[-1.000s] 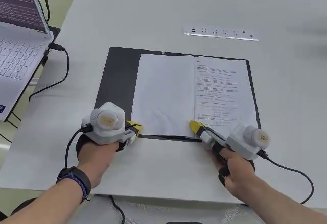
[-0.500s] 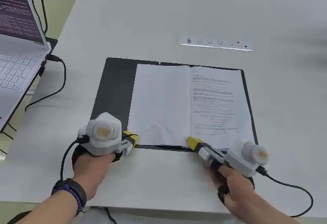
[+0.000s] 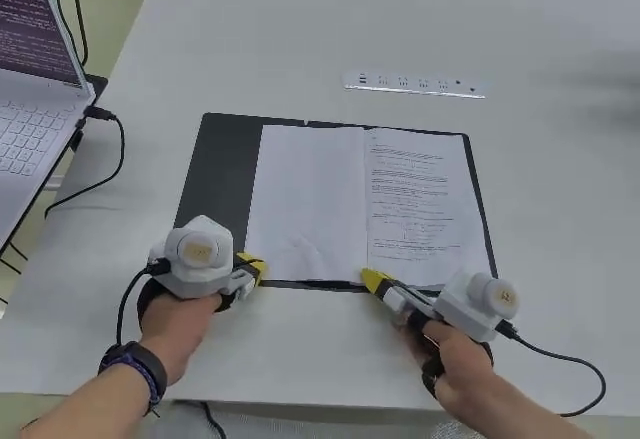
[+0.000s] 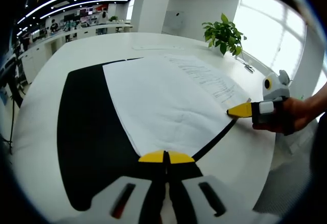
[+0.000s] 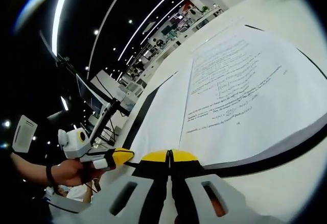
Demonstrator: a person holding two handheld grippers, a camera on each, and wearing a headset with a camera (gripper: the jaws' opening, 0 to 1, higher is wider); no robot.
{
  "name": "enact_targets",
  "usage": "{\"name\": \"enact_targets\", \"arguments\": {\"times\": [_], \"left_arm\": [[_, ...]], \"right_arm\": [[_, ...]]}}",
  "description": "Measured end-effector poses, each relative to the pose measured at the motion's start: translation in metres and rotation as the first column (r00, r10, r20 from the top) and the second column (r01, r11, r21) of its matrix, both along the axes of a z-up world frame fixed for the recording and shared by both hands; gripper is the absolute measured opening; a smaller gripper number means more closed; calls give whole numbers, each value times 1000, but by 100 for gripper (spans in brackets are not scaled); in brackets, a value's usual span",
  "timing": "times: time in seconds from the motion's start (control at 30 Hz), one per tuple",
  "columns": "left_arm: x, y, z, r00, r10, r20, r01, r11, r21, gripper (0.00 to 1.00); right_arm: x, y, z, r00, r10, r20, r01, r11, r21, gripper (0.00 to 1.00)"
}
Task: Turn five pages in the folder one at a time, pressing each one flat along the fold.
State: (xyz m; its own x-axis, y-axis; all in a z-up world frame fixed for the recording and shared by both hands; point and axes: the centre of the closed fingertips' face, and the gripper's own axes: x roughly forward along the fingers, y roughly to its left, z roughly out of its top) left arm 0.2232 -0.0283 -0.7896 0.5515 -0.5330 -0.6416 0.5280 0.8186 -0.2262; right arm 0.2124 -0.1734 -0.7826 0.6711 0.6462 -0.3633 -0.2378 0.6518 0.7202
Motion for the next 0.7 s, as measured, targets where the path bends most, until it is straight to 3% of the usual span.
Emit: {"name": "enact_targets", "arguments": {"times": [0.17,0.33,0.53,0.7], "left_arm": [[0,-2,0,1000,-7,-4,7,999,35,0],[-6,-4,5,1000,-20,-22,21,999,35,5],[-11,-8,21,1000,-24,1,24,1000,14,12],[-12,-7,33,999,-38,31,38,999,16,19]], "right_arm": [[0,1,2,999,36,-5,-36,999,-5,0],[1,0,10,996,89,11,-88,995,-37,2],[1,-10,23,991,123,53,-119,991,-66,11],[-4,-26,29,984,155,86,-144,982,-120,15]]}}
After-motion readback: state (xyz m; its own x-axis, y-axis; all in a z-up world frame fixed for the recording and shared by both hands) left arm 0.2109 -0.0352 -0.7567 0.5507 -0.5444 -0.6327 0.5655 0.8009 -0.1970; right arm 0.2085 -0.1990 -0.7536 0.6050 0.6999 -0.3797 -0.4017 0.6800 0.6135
